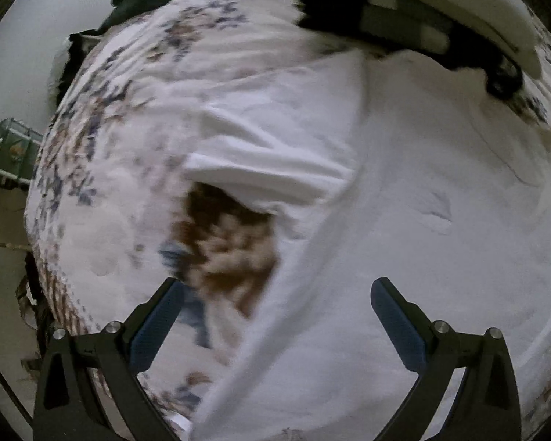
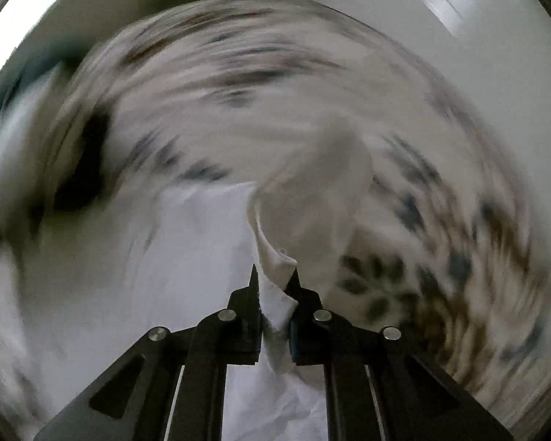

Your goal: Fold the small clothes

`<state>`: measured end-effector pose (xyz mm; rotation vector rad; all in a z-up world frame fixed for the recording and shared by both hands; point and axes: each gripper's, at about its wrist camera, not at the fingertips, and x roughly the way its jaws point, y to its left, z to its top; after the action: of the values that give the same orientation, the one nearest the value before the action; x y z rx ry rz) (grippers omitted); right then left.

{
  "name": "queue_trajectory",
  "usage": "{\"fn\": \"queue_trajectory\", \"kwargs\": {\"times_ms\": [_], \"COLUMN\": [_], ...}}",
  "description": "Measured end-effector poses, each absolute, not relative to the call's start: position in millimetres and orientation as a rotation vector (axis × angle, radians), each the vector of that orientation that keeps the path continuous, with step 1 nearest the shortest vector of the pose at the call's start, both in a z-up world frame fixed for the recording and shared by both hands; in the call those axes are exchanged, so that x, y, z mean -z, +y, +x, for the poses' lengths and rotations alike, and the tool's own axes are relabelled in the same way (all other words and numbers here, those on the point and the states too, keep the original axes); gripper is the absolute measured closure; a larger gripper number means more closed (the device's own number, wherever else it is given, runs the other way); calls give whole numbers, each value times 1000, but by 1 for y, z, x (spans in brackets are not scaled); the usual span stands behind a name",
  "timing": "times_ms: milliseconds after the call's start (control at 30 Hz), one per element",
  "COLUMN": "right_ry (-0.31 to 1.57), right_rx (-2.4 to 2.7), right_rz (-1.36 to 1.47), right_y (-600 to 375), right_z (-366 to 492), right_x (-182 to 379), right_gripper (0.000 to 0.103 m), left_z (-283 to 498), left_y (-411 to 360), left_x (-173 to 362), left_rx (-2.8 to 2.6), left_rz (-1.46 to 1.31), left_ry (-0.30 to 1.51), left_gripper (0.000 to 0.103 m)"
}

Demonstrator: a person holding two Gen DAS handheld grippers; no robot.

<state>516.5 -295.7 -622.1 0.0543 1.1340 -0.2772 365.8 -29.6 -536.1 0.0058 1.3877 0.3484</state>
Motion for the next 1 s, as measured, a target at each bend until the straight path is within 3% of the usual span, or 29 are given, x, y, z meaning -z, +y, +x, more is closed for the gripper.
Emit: {"fn": "queue_trajectory", "kwargs": {"times_ms": [100, 167, 233, 300, 367, 567, 633, 800, 1000], "right_ry": [1172, 1262, 1352, 1362, 1361, 1393, 1418, 1423, 1414], "right_rx": [163, 110, 53, 61, 89, 220, 258, 309, 336], "right_rz": [-240, -277, -176, -50, 97, 342, 378, 454, 478], "right_y": [-213, -197, -191, -199, -213, -256, -265, -279, -284], "right_z": [523, 523, 514, 501, 491, 467, 462, 453, 468], "right_x": [654, 672, 683, 678, 670, 669, 678, 687, 693], "right_gripper": [92, 91, 82, 55, 42, 41, 41, 41, 41], "left_z": [361, 359, 357, 359, 365, 391, 401, 427, 445], "left_y": [-1, 16, 33, 51, 66, 115, 126, 134, 81], "left_x": [537, 542, 547, 554, 558, 585, 599, 603, 565], "left_rx": [-387, -411, -426, -412, -382, -300, -294, -321, -219], "left_rz": [-11, -24, -60, -160, -271, -728, -858, -873, -611], "left_ry": [1385, 1394, 1413, 1434, 1430, 1371, 1357, 1280, 1189], "left_gripper": [0, 0, 0, 0, 0, 3, 14, 88, 96]}}
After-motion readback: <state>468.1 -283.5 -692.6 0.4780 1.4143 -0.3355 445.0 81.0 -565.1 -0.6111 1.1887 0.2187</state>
